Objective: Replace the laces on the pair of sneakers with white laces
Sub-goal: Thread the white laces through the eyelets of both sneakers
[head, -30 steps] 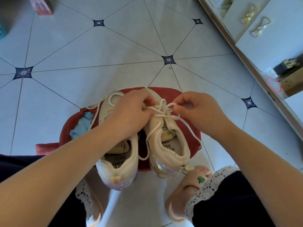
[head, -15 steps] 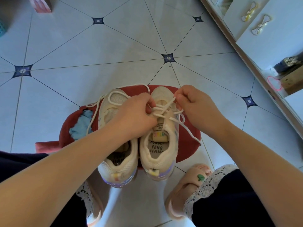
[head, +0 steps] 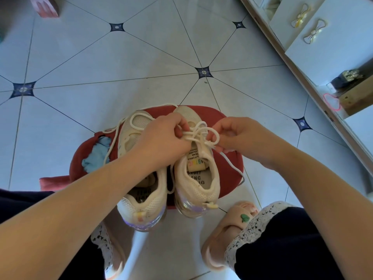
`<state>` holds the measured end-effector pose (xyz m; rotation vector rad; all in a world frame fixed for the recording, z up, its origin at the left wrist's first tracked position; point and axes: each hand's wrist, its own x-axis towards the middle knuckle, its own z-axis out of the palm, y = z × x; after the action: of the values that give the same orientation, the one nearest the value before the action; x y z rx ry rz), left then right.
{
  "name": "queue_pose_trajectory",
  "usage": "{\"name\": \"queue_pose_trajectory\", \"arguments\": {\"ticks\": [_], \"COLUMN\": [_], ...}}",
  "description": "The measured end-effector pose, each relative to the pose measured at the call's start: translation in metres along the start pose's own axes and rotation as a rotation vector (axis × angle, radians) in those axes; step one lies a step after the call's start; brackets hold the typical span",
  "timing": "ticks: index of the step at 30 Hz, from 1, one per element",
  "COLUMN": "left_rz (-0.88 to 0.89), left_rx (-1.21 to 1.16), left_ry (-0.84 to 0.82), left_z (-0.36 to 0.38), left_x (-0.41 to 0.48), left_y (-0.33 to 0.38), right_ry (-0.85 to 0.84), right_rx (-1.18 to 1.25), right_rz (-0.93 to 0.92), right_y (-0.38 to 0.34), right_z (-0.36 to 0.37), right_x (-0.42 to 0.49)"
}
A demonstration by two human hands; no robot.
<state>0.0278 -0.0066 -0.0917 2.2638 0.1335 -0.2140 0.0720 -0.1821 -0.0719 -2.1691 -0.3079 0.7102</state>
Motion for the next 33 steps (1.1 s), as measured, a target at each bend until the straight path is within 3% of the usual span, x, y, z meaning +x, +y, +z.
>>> {"name": "queue_pose_trajectory", "arguments": {"ticks": [6,12,18,21,24,27,33], "left_rz": [0.003,0.019,0.253,0.287,0.265,0.261,0.320], "left_rx": [0.009,0.023,0.231,0.291,0.272,0.248,0.268], "left_ry": [-0.041,-0.063,-0.014,0.016,0.043,0.073,0.108], "left_z": [-0.002,-0.003,-0.003,-0.002,0.000,0.002,0.001], "left_x": [0.002,0.008,0.003,0.003,0.005,0.004,0.001], "left_y": [0.001,-0.002,0.000,0.002,0.001,-0.002,-0.005], "right_ry": [-0.022,0.155,0.338,0.484,0.356,0.165,0.215], "right_rx": [-0.059,-0.039,-0.026,-0.014,-0.068,-0.369,-0.364], "right_rz": [-0.041,-0.010,0.005,-0.132,-0.247,-0.152,-0.102], "right_y": [0.002,0.005,0.002,-0.004,-0.009,-0.002,0.005], "right_z": [0.001,0.008,0.010,0.009,0.012,0.024,0.030], "right_x": [-0.002,0.003,0.009,0.005,-0.002,-0.003,-0.002]}}
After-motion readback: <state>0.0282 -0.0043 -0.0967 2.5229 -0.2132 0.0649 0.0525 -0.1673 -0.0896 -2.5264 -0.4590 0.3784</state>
